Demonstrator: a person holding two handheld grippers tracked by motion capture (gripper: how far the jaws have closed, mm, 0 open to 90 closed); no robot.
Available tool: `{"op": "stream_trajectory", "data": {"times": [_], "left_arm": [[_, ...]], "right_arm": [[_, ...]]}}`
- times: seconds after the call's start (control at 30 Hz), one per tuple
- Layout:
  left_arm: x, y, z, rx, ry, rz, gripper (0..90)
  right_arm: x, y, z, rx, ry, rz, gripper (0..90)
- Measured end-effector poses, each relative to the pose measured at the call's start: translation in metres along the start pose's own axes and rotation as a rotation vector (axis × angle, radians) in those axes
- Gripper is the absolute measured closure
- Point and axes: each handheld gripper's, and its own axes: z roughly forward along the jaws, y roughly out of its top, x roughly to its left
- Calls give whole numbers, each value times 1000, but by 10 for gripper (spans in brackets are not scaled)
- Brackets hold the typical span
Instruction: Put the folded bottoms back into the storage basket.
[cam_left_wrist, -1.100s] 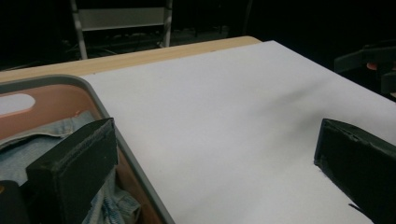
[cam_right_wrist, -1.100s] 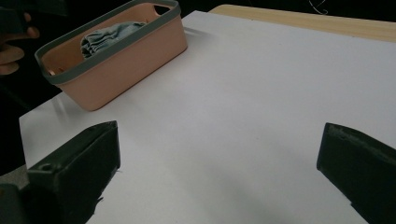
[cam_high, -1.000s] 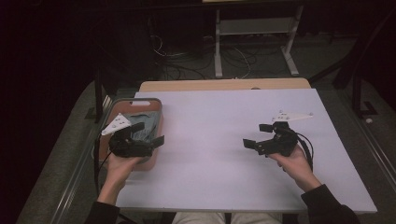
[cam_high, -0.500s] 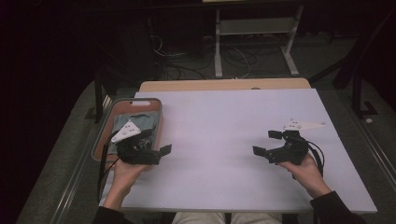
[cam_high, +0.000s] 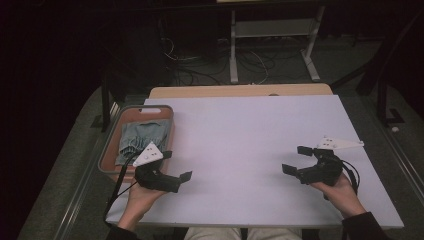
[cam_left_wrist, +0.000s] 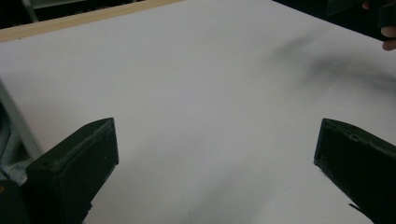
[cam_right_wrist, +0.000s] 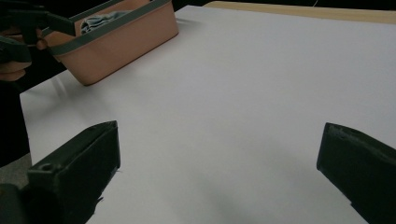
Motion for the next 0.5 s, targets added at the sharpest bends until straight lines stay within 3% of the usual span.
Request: {"op": "stream_trajectory", "data": {"times": [0.5], "left_arm": [[-10,-7,9,34,-14,21,0]], "right_arm": [[-11,-24,-23,26,-53,-1,0]]}}
